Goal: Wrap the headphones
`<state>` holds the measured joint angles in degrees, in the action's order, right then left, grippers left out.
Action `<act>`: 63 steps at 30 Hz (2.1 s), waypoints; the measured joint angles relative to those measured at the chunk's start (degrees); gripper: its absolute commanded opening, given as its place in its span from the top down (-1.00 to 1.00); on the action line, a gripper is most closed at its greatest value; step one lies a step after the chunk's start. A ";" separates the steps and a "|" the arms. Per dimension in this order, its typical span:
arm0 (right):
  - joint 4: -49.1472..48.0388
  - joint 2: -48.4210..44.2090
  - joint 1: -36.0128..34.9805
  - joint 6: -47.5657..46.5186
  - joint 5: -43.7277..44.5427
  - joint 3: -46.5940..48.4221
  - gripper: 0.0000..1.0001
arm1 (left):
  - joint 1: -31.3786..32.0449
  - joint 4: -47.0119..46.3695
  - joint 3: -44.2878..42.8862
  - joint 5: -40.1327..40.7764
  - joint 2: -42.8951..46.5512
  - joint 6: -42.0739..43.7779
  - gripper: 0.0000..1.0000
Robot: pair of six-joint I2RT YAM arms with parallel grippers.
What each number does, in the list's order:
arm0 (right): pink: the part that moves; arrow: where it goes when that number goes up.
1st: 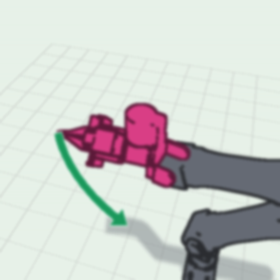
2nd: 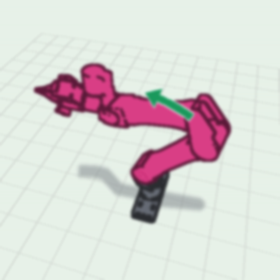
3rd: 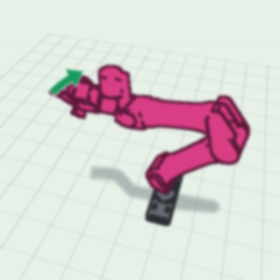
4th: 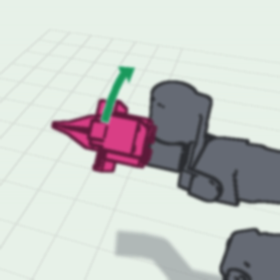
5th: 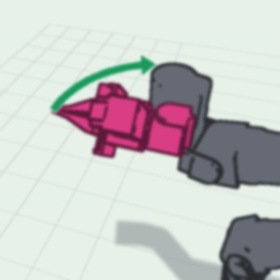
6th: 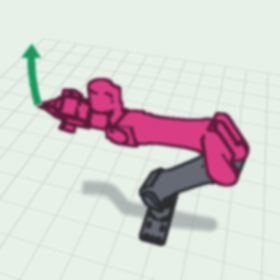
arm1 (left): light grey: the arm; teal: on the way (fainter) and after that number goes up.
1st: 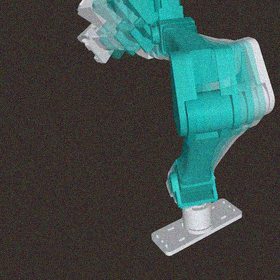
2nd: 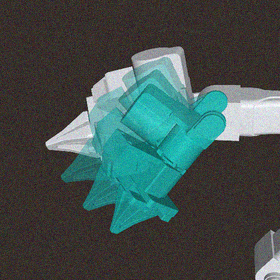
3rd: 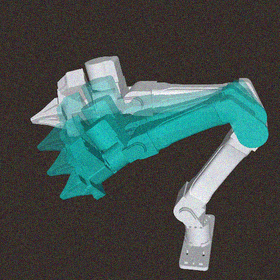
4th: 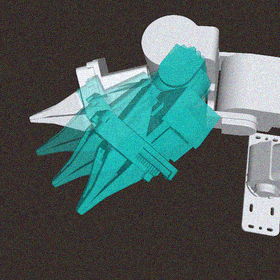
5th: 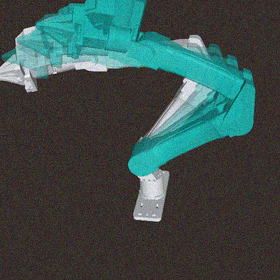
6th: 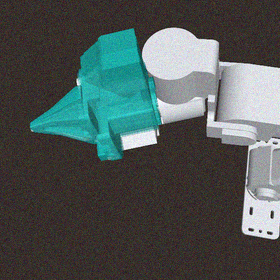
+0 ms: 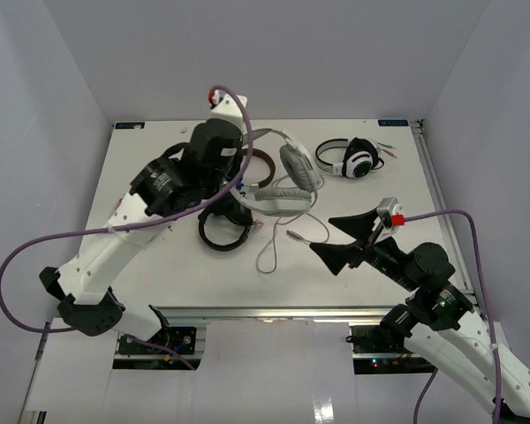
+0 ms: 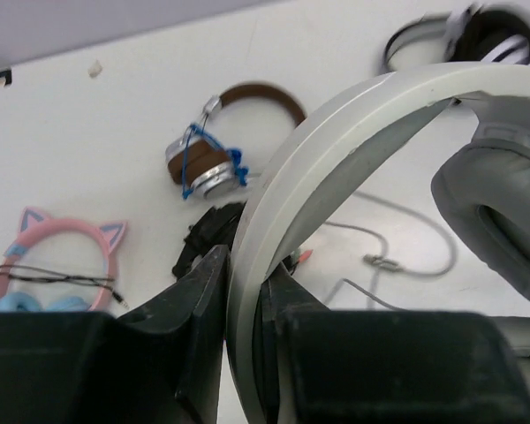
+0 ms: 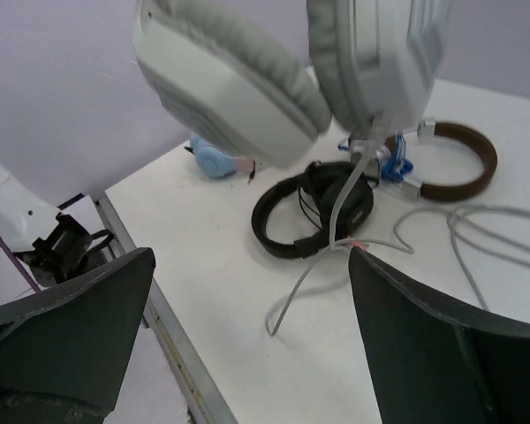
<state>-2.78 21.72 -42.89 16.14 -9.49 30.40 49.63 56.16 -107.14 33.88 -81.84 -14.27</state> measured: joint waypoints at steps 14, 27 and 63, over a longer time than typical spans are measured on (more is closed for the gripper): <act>-28.73 11.89 -0.04 -6.18 -14.93 -7.70 -0.83 | 0.12 1.87 -0.01 -14.56 15.06 -6.93 1.00; -48.29 24.02 -4.38 -1.83 -22.70 -15.55 -0.24 | 0.15 -1.58 5.00 -19.69 17.02 -10.15 1.00; -63.05 33.45 -7.43 2.07 -22.86 -21.10 0.85 | 0.16 -19.00 23.31 -39.08 29.06 -18.34 1.00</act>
<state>-65.84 55.18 -50.33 18.21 -32.35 9.31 49.80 37.16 -83.83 -5.20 -52.78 -32.62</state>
